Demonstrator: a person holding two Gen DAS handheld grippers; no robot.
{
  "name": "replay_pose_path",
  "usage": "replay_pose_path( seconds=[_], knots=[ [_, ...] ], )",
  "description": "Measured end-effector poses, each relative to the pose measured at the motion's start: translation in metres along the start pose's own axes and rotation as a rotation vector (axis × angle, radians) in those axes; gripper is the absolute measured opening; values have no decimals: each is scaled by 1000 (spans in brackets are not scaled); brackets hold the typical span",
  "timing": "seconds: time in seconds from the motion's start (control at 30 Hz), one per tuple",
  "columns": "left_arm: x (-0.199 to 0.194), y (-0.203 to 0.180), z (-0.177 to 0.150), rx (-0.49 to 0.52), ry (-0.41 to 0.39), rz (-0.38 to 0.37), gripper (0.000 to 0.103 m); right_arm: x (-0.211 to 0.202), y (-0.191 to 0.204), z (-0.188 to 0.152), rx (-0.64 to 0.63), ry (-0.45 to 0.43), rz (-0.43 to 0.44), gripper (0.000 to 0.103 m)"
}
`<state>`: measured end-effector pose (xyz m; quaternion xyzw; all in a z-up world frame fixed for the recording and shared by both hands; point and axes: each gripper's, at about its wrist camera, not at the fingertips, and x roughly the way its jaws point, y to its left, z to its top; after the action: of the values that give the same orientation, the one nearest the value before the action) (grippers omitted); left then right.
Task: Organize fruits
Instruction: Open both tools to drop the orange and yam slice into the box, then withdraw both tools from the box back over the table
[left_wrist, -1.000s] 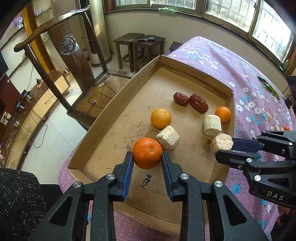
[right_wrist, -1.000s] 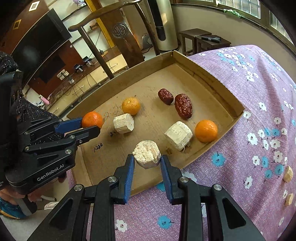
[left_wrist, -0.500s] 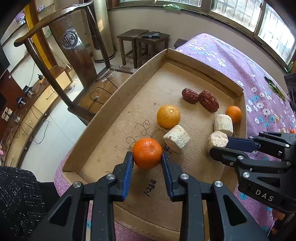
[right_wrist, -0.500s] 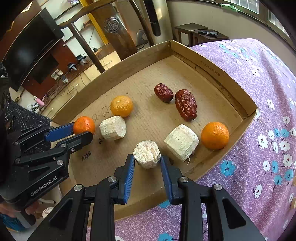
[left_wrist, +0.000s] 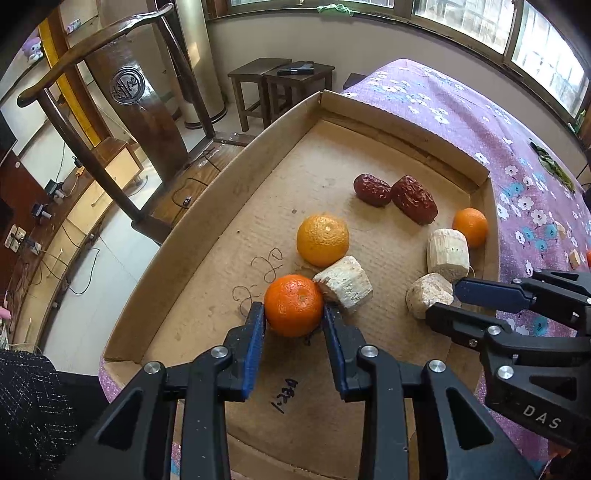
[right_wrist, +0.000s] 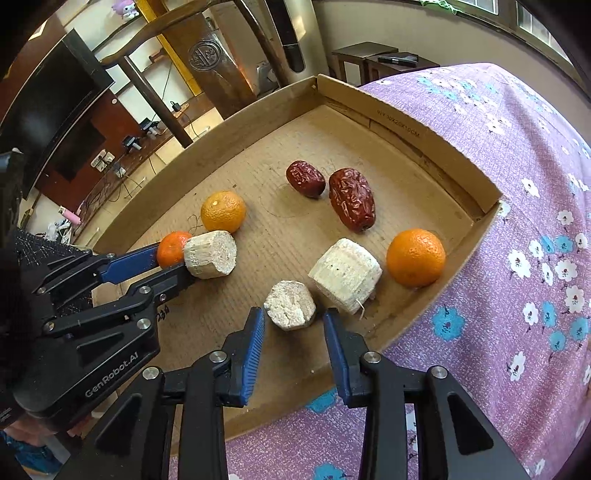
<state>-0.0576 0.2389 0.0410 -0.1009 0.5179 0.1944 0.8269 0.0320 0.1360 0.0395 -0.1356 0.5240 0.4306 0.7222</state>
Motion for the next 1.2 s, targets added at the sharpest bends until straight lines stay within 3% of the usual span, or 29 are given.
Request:
replay_pose_path(
  seconds=[0.1,0.17,0.23,0.53,0.63,1.2],
  knots=[
    [-4,1,2,-13,-9,4,47,-9,0,-3,3,-23,5,37],
    [-12,1,4,-15,-34,14,64,-16,-1,-5,3,-35,4,39],
    [-20,0,7,-12,-61,23,74,-24,-4,-7,9,-48,-1,44],
    [-40,-28,22,29,-110,-19,75,-54,-34,-24,72,-88,-45,47],
    [-44,-46,26,53,-116,-54,75,-66,-51,-33,106,-101,-73,52],
    [-48,-189,36,258,-83,-274,75,-130,-175,-135,419,-117,-229,54]
  ],
)
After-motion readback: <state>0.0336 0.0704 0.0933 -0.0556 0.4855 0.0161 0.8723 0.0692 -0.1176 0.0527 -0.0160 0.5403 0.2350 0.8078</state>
